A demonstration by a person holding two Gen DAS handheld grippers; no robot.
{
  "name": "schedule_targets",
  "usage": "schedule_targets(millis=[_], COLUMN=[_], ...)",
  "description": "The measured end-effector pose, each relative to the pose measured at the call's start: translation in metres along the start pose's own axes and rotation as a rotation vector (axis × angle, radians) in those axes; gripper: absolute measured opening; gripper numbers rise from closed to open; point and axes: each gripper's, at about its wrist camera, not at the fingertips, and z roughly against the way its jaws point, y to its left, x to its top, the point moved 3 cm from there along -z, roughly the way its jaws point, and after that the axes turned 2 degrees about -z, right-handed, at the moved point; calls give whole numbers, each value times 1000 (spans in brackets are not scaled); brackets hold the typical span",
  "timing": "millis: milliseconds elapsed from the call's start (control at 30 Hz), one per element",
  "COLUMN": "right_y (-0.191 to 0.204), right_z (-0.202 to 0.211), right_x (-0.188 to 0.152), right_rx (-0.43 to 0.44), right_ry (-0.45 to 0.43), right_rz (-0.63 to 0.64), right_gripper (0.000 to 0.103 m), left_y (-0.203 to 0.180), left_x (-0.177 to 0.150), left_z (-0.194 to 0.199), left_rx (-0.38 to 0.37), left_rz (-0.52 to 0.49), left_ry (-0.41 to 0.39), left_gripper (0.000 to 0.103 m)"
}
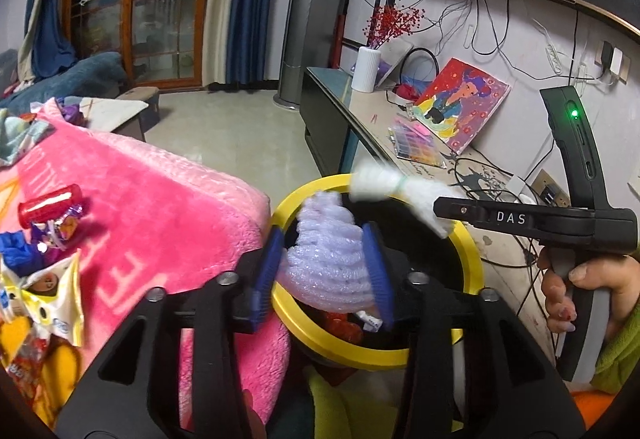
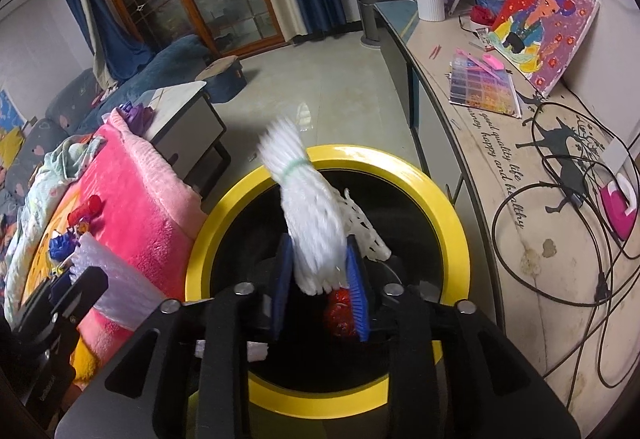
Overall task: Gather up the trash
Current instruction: 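Carry both foam nets over the yellow bin and open both tools to drop them, then move both open tools back toward the candy wrappers and red tube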
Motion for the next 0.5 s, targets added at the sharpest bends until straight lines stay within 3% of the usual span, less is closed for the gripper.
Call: schedule_targets(millis=[400, 500], right_y=[0, 4], right_z=[8, 14], right_x=[4, 6], right_rx=[-6, -4], right_ry=[-48, -76], right_rz=[-15, -4], right_gripper=[48, 50], left_y=[14, 18], left_x=[2, 3], left_z=[13, 22], left_rx=[-19, -1], left_rz=[79, 87], left_ry=[-34, -56], left_gripper=[88, 92])
